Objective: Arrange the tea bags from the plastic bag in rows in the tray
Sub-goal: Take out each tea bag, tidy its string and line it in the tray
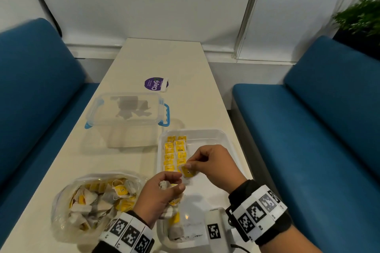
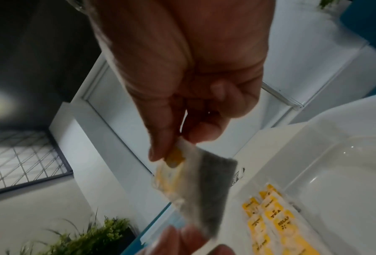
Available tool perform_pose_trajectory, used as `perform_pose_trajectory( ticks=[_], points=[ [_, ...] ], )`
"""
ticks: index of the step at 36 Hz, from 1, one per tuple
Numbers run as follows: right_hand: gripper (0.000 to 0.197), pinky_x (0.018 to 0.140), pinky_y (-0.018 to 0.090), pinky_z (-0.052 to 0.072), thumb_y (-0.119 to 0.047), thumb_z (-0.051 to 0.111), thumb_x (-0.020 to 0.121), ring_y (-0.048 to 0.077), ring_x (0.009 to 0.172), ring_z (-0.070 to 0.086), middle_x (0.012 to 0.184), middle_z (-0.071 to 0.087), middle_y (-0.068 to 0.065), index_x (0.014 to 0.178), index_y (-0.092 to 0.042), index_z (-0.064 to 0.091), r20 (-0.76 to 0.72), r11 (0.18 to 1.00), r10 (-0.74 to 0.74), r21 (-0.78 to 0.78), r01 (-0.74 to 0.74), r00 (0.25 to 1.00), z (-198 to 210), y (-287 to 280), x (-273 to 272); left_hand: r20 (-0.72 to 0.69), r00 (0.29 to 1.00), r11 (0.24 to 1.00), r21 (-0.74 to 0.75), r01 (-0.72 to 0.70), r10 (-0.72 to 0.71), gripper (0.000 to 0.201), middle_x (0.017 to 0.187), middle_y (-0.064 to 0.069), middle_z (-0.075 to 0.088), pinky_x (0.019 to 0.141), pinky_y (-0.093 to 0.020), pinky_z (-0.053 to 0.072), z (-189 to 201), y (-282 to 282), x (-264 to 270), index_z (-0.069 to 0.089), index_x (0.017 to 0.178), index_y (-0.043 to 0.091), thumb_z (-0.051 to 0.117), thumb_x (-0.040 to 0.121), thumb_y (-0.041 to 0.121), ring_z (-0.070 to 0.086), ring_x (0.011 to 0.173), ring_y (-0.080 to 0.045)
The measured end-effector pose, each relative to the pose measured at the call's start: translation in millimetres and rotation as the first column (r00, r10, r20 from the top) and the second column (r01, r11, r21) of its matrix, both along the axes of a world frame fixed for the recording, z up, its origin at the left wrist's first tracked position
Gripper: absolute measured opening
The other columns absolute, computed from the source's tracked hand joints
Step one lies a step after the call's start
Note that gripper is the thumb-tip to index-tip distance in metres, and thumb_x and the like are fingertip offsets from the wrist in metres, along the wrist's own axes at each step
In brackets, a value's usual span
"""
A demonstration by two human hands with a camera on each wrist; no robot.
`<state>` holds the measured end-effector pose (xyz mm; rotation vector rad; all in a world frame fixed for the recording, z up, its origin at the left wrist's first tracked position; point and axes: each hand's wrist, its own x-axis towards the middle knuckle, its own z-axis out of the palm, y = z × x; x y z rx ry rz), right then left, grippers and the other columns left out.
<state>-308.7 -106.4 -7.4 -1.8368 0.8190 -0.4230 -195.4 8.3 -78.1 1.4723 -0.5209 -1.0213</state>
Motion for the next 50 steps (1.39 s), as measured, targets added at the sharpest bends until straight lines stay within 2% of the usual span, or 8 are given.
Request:
perform_pose_trajectory(
  ticks=[5,12,16,22,30,40,44,50],
  points=[
    [0.022,0.053,0.009,0.042,-0.008,0.073,0.078,-0.006,0.049,0.054,0.060,0.060,-0.011,0.064,-0.019,0.062,0.010,1.000,0.010,0.021,-0.010,1.000,-1,1,4,0.023,0.999,0.999,-0.007,0.042,-0.042,0.022,0.068,-0.002,0.065,0.054,-0.020,0.050,4,-4,-3,0.064,0.082,0.003,0.081,0.067,0.005,0.060,0.056,-0.010],
    [0.012,0.056,0.012,0.045,-0.012,0.074,0.079,-0.001,0.057,0.055,0.070,0.061,-0.001,0.075,-0.016,0.063,0.073,0.993,-0.061,0.109,0.053,0.995,-10,3,7,-0.009,0.998,0.999,-0.002,0.054,-0.054,0.028,0.056,-0.004,0.058,0.049,-0.019,0.046,7,-4,-3,0.058,0.070,0.003,0.075,0.056,0.018,0.056,0.049,-0.011],
    [0.031,0.045,0.015,0.041,-0.018,0.078,0.074,0.009,0.064,0.053,0.080,0.059,0.001,0.095,-0.017,0.057,-0.078,0.980,-0.004,0.198,0.020,0.997,-13,0,0,-0.092,0.995,1.000,-0.002,0.030,-0.030,0.023,0.054,-0.007,0.056,0.035,-0.016,0.034,7,-4,1,0.058,0.079,-0.003,0.077,0.072,0.008,0.047,0.034,-0.009],
    [0.028,0.041,0.021,0.038,-0.002,0.076,0.071,0.012,0.054,0.054,0.066,0.057,0.006,0.081,-0.013,0.052,-0.138,0.972,0.043,0.236,-0.009,0.989,-22,-5,3,-0.137,0.990,0.999,0.023,0.044,-0.041,0.028,0.048,-0.003,0.054,0.030,-0.013,0.031,4,-4,4,0.060,0.082,-0.006,0.075,0.064,0.010,0.041,0.029,-0.004],
    [0.029,0.044,0.022,0.039,0.004,0.066,0.078,0.013,0.054,0.054,0.063,0.057,0.005,0.069,-0.014,0.046,-0.435,0.982,0.023,0.180,0.062,0.900,-37,-31,17,-0.071,0.995,0.994,0.097,-0.057,0.064,0.009,0.061,-0.003,0.065,0.057,-0.027,0.041,-9,-2,14,0.068,0.072,0.005,0.075,0.069,0.000,0.057,0.063,-0.021],
    [0.023,0.047,0.017,0.044,-0.003,0.063,0.083,0.020,0.067,0.065,0.073,0.062,0.006,0.067,-0.013,0.050,-0.712,0.975,0.220,0.130,-0.182,0.667,-51,-30,46,-0.053,0.998,0.990,0.140,-0.015,0.023,0.022,0.060,-0.001,0.066,0.058,-0.030,0.040,-5,-2,15,0.069,0.071,0.007,0.070,0.053,0.021,0.056,0.062,-0.021],
    [0.027,0.029,0.009,0.034,-0.003,0.058,0.085,0.007,0.049,0.054,0.064,0.055,0.001,0.064,-0.015,0.046,-0.717,0.978,0.199,0.106,-0.177,0.668,-58,-30,51,-0.054,0.999,0.990,0.139,-0.002,0.009,0.024,0.062,-0.002,0.066,0.056,-0.028,0.039,-5,-2,15,0.068,0.072,0.006,0.069,0.054,0.021,0.056,0.060,-0.019],
    [0.027,0.034,0.014,0.039,-0.003,0.059,0.083,0.009,0.051,0.054,0.065,0.055,0.001,0.063,-0.015,0.045,-0.727,0.977,0.195,0.084,-0.195,0.659,-65,-30,51,-0.051,0.999,0.994,0.109,-0.004,0.010,0.018,0.062,-0.002,0.067,0.056,-0.026,0.043,-6,-2,14,0.066,0.070,0.005,0.073,0.058,0.017,0.058,0.060,-0.018]
  ],
)
